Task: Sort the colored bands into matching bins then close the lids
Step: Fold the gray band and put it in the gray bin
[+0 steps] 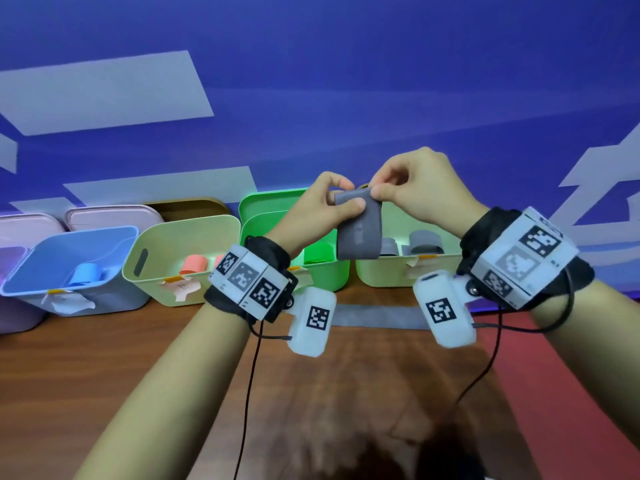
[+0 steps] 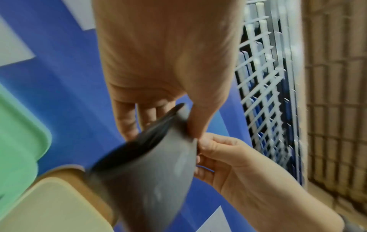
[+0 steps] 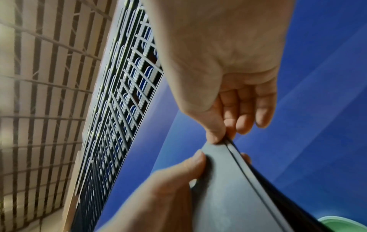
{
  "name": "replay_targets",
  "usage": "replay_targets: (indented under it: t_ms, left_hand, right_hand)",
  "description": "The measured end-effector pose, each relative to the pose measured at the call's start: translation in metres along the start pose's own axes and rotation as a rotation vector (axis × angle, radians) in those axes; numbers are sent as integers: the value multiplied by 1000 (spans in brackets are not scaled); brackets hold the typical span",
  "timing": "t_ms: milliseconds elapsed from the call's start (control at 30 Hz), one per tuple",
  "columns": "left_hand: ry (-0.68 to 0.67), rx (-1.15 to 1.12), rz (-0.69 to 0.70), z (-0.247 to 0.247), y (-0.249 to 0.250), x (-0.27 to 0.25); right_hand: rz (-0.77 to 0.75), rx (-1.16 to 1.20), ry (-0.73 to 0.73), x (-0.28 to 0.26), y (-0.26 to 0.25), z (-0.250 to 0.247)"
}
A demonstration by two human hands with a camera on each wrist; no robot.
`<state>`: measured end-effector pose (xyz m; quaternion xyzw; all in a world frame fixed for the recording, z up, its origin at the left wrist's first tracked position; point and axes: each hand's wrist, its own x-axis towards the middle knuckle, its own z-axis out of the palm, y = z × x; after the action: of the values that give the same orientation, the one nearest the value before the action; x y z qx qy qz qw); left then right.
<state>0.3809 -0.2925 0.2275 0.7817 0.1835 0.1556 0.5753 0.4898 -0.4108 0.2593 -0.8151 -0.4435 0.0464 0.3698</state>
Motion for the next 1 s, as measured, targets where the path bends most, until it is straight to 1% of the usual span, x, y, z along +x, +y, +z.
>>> replay_targets:
  t_ms: [67,167,233,300,367,433,500,600,667,767,900,1000]
  left_hand:
    - [-4,-157,-38,13,-10,5]
    - [-3,-239,-79,34,-26,13]
    - [19,-337,-95,46,-33,19]
    - [44,-408,-114,55,-35,27]
    - [101,-431,-138,61,-37,35]
    - [162,-399,-153,66,-41,44]
    - [166,-338,-167,71,-47,53]
    - [130,-309,-203,79,-54,63]
    - [118,-309,-232,83,-58,67]
    - [109,-336,-293,91,-63,76]
    - [152,-443,-436,100,-73,91]
    - [137,-460,-512,102,-86,100]
  right_hand:
    - [82,121,56,6,15,-8]
    - [214,376,108,12,40,-18]
    - [291,490,87,12,57,-20]
    - [365,552,59,9,76,-21]
    - [441,615,37,8,96,-20]
    - [512,663,-26,7,113,-17]
    - [538,739,-112,7,126,-12]
    - [574,859,-162,6,140,-4]
    - [605,834,-156,6,149,2]
    - [603,815,-140,10,166,9]
    - [594,814,-110,18,185,15]
    - [617,859,-104,24,201,19]
